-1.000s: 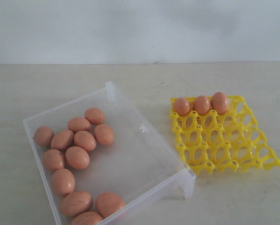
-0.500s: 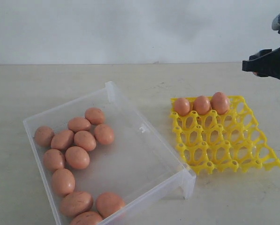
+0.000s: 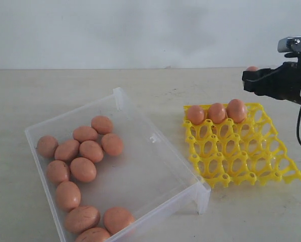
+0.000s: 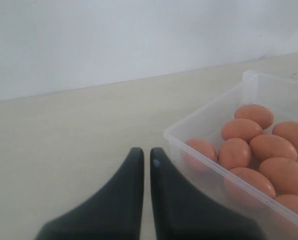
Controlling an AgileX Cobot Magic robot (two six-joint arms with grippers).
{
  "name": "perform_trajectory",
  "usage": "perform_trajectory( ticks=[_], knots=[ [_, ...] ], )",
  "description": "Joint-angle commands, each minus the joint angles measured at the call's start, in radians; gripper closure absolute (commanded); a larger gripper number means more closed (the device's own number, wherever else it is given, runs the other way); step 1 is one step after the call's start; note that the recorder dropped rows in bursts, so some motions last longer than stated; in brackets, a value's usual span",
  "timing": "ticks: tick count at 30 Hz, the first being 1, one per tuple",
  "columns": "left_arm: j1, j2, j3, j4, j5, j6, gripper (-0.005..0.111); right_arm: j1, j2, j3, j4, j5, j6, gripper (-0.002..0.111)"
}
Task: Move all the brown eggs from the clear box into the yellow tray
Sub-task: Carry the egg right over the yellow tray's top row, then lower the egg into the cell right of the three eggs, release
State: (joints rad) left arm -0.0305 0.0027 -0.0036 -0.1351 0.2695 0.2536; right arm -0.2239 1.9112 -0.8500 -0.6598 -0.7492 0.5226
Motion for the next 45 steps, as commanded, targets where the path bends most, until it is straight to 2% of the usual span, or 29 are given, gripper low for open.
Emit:
perform_trajectory(
  ticks=[1, 5, 8, 13, 15, 24, 35, 45],
  knots=[
    [-0.003, -0.003, 0.004, -0.007, -0.007, 0.001, 0.103, -0.085, 0.017, 0.043, 0.004, -0.121, 0.099, 0.108],
    [-0.003, -0.003, 0.004, -0.007, -0.007, 0.001, 0.103, -0.165, 0.019, 0.073, -0.166, -0.152, 0.134, 0.108],
    [-0.003, -0.003, 0.004, -0.007, -0.007, 0.001, 0.103, -0.164, 0.038, 0.057, -0.206, -0.173, 0.206, 0.108],
    [-0.003, -0.003, 0.004, -0.007, -0.007, 0.001, 0.103, -0.162, 0.123, -0.045, -0.472, -0.224, 0.435, 0.108],
    [-0.003, -0.003, 0.004, -0.007, -0.007, 0.001, 0.103, -0.162, 0.148, -0.070, -0.518, -0.260, 0.466, 0.108],
    [-0.003, -0.003, 0.004, -0.007, -0.007, 0.001, 0.103, -0.162, 0.157, -0.070, -0.555, -0.236, 0.459, 0.108],
    [-0.003, -0.003, 0.004, -0.007, -0.007, 0.001, 0.103, -0.162, 0.157, -0.070, -0.549, -0.152, 0.324, 0.108],
    [-0.003, -0.003, 0.004, -0.007, -0.007, 0.001, 0.103, -0.162, 0.157, -0.070, -0.519, -0.152, 0.296, 0.108]
  ],
)
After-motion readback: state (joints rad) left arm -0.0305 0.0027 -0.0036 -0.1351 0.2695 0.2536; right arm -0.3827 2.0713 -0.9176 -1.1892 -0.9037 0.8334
